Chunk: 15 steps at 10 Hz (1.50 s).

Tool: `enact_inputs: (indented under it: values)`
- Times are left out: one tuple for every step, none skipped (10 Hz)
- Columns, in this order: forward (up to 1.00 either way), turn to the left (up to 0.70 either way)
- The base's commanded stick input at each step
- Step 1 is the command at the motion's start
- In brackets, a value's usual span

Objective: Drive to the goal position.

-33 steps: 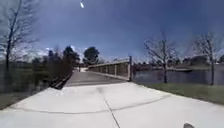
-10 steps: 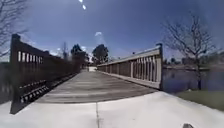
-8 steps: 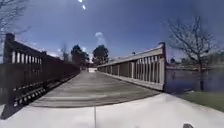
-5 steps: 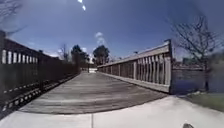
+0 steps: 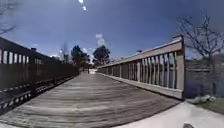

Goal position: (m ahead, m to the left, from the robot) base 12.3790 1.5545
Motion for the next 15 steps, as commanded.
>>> enact_inputs:
  values:
    - [0.7, 0.0]
    - [0.7, 0.0]
    - [0.7, 0.0]
    - [0.7, 0.0]
    - [0.7, 0.0]
    - [0.7, 0.0]
    - [0.7, 0.0]
    - [0.7, 0.0]
    - [0.7, 0.0]
    - [0.7, 0.0]
    - [0.7, 0.0]
    - [0.7, 0.0]
    - [0.7, 0.0]
    - [0.7, 0.0]
    - [0.7, 0.05]
